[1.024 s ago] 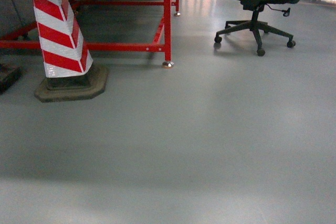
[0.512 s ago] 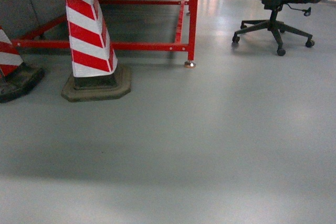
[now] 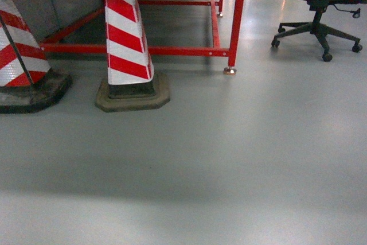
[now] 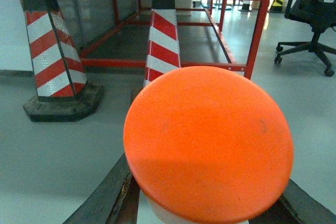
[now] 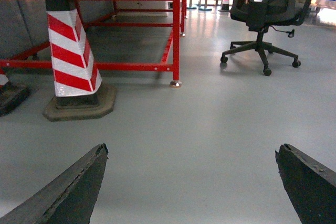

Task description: Pick capacitor and pack into box

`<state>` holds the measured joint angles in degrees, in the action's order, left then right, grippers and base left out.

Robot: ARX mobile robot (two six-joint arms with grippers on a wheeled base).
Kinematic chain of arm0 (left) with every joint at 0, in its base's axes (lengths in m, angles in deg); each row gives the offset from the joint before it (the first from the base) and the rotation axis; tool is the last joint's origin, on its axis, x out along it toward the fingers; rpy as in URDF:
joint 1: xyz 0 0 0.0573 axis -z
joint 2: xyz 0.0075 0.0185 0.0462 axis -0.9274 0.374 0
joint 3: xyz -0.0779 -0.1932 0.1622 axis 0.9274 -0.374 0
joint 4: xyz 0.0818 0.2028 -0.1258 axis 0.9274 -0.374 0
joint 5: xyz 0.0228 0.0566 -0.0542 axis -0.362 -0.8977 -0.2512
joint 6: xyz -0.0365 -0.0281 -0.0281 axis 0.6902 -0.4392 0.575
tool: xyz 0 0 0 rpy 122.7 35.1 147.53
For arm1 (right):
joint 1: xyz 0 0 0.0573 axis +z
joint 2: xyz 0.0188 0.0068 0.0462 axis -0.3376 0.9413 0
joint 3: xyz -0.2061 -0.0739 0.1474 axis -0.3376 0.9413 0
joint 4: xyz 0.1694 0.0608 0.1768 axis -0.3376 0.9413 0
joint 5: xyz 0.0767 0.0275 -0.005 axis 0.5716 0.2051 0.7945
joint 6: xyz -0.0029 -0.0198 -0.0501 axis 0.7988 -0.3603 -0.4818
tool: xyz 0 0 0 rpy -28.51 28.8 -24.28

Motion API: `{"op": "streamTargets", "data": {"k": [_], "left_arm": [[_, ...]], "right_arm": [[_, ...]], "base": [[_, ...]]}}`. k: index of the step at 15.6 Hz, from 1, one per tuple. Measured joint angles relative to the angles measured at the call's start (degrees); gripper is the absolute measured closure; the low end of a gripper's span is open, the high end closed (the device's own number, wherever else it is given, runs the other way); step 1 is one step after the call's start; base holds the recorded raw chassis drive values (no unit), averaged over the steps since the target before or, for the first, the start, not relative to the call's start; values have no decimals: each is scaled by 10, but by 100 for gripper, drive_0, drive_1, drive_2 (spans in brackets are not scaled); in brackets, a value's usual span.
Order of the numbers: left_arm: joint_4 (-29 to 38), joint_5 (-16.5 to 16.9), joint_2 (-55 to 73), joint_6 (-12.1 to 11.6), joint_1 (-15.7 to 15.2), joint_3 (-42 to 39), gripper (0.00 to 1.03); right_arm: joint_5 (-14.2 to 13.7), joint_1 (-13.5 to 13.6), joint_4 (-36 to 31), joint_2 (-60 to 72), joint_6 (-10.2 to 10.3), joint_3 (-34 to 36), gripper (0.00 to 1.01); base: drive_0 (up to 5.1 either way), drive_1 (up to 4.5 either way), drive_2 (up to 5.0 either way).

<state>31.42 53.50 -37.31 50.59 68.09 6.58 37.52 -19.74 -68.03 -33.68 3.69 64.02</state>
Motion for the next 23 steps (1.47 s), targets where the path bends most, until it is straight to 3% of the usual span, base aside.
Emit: {"op": "streamTargets", "data": {"k": [10, 19, 23], "left_arm": [[-1, 1, 0, 0, 0, 0, 59], [-1, 0, 0, 0, 0, 0, 59], [0, 0, 0, 0, 0, 0, 59]], "right_arm": [[0, 0, 3, 0, 0, 0, 3], [0, 0, 2, 0, 0, 0, 3], [0, 0, 2, 0, 0, 0, 3]], "base": [[-485, 301, 187], [0, 0, 0], [8, 418, -401]]}}
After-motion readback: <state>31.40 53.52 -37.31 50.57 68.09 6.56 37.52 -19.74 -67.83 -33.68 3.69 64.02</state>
